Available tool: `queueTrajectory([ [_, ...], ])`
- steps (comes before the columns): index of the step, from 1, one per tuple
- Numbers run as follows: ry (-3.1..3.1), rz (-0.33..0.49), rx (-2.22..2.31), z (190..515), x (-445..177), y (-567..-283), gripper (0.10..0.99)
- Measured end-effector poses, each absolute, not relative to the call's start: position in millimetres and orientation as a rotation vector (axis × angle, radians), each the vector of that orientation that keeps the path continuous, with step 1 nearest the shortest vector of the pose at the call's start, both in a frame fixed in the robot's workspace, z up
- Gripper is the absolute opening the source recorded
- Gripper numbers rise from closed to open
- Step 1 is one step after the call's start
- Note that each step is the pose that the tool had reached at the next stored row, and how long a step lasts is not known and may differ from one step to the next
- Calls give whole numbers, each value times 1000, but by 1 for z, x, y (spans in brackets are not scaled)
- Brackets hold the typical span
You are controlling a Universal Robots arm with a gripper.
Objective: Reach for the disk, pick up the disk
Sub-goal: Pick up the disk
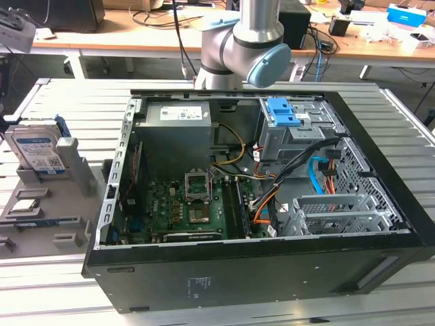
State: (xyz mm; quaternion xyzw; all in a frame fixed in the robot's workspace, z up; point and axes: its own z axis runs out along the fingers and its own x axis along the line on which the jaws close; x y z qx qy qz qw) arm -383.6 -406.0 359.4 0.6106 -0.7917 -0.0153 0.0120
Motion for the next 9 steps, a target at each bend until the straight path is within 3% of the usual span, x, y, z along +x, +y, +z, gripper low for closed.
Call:
queueTrajectory([
  [9, -2284, -44, 2117, 359, -384, -406, 106],
])
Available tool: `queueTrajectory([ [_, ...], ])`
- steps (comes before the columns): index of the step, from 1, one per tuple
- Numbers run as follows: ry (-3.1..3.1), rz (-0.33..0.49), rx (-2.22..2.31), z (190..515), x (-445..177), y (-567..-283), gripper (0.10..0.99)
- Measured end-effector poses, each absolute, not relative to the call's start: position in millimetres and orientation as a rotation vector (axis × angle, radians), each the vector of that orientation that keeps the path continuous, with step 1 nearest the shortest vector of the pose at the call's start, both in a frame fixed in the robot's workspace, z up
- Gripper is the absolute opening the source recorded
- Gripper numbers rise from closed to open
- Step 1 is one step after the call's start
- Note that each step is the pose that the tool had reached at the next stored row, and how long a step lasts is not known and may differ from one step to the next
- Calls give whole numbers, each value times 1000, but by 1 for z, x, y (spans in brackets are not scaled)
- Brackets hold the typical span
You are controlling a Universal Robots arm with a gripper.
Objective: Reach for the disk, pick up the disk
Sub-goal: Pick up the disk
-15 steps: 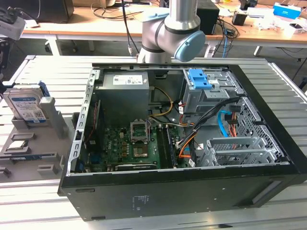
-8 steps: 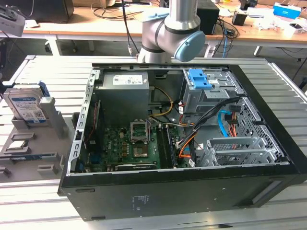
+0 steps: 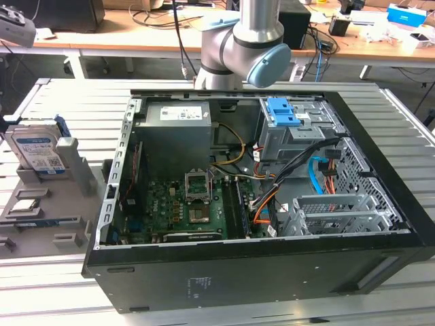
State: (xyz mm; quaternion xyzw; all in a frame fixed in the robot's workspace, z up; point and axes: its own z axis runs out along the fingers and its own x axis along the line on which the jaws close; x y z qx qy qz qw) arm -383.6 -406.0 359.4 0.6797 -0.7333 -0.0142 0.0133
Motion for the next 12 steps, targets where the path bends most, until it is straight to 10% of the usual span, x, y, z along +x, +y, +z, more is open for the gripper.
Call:
queueTrajectory([
  [12, -2081, -40, 2314, 359, -384, -406, 106],
])
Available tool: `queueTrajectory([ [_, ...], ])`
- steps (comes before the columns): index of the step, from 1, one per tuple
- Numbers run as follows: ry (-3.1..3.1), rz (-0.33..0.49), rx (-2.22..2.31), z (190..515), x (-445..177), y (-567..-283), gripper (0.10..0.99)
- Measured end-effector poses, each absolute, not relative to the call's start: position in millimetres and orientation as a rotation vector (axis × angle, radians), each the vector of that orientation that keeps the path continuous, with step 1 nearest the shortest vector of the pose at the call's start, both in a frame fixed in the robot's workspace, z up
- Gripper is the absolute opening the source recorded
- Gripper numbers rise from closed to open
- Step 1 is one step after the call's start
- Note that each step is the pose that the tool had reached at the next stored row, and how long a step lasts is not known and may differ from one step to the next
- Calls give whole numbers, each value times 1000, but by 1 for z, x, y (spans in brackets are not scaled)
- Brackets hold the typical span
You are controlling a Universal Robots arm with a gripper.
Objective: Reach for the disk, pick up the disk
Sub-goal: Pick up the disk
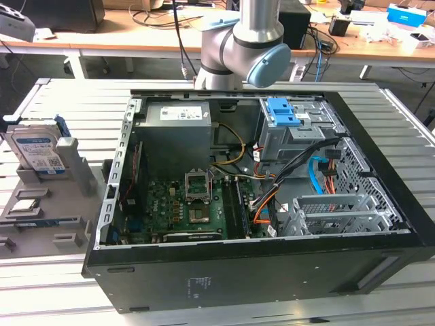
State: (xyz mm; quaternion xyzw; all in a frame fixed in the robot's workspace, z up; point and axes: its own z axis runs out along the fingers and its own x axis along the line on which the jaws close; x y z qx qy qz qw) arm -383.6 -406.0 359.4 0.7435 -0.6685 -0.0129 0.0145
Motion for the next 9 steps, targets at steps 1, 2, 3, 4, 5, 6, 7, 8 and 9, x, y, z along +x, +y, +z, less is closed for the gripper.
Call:
queueTrajectory([
  [1, -2064, -40, 2329, 359, -384, -406, 106],
  [2, -2043, -40, 2347, 359, -384, -406, 106],
  [3, -2034, -39, 2355, 359, -384, -406, 106],
  [4, -2023, -39, 2364, 359, -384, -406, 106],
  [5, -2010, -39, 2376, 359, -384, -406, 106],
  [6, -2000, -39, 2383, 359, -384, -406, 106],
  [7, -1990, -39, 2391, 359, -384, -406, 106],
  [8, -1979, -38, 2400, 359, -384, -406, 106],
  [9, -1958, -38, 2417, 359, -384, -406, 106],
])
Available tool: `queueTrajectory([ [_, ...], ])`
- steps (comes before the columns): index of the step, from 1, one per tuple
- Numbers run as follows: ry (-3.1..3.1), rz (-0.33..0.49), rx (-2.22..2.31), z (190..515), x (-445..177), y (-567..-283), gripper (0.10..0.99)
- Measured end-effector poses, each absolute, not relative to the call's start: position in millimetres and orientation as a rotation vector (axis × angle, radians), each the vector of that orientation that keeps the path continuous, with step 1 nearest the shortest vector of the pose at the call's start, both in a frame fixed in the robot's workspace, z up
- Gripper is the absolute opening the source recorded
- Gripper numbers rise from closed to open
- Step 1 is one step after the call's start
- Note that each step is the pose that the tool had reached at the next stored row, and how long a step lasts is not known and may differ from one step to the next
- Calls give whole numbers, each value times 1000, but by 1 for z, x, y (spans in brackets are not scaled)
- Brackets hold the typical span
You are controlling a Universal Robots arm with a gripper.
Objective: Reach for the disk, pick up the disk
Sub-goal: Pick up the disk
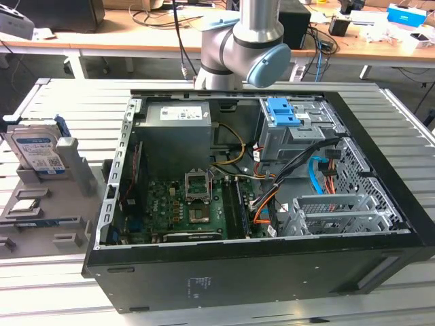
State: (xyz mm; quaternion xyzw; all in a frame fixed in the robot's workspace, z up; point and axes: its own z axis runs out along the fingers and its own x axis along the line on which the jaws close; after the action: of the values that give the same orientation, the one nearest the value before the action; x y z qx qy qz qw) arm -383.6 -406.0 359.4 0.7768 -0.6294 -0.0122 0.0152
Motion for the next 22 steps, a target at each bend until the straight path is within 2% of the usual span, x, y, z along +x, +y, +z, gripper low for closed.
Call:
queueTrajectory([
  [22, -1559, -31, 2689, 359, -384, -406, 106],
])
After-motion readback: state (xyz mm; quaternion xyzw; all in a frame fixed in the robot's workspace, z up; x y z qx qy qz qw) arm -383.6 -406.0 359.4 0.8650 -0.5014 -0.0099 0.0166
